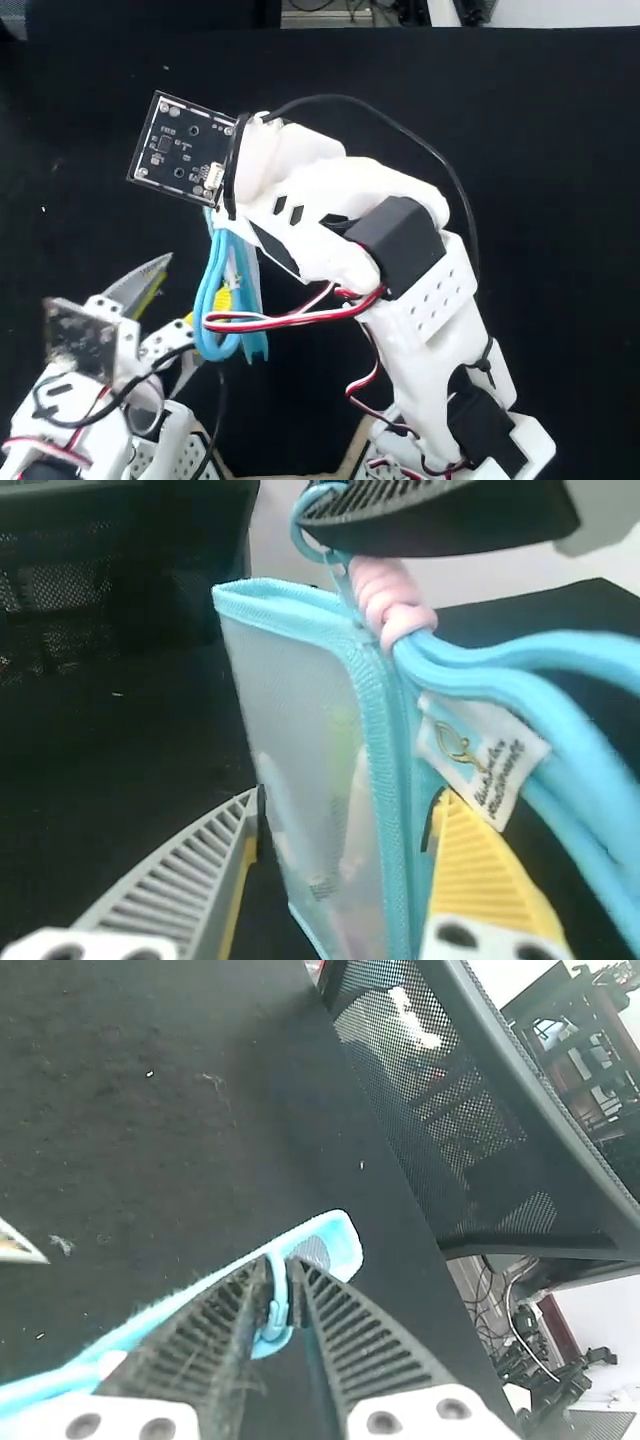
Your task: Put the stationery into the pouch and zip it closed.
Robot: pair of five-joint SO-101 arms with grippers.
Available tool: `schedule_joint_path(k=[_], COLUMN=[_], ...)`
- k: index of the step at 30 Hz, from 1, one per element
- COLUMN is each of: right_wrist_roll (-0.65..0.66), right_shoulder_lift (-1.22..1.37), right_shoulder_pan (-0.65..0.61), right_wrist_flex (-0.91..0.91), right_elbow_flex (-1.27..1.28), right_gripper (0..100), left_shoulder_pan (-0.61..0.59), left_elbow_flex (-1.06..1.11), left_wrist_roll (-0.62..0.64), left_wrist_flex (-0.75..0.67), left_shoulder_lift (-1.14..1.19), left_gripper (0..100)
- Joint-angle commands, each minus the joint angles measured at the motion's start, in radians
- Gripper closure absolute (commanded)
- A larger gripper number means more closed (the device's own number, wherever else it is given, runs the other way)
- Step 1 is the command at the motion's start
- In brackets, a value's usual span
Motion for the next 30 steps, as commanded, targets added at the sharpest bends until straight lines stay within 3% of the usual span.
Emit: schedule_joint_path(k=[1, 11, 18, 25, 30], right_wrist_roll=[-0.011, -0.011, -0.011, -0.011, -0.011], right_shoulder_lift=[-0.038, -0.038, -0.038, -0.045, -0.045], right_shoulder_pan=[0.014, 0.014, 0.014, 0.014, 0.014], right_wrist_flex=[-0.026, -0.021, -0.020, 0.005, 0.046], right_elbow_flex=[-0.004, -0.004, -0.004, -0.010, -0.008], right_gripper=[98.8, 98.8, 98.8, 98.8, 98.8], left_shoulder_pan=[0.108, 0.154, -0.018, -0.018, -0.015], left_elbow_flex=[0.048, 0.128, 0.222, 0.232, 0.203], left_wrist_roll=[0.006, 0.080, 0.078, 0.075, -0.023], left_wrist_flex=[-0.064, -0.184, -0.273, -0.270, -0.226], left_shoulder_lift=[0.003, 0.005, 0.006, 0.006, 0.005], left_gripper=[72, 72, 72, 73, 78])
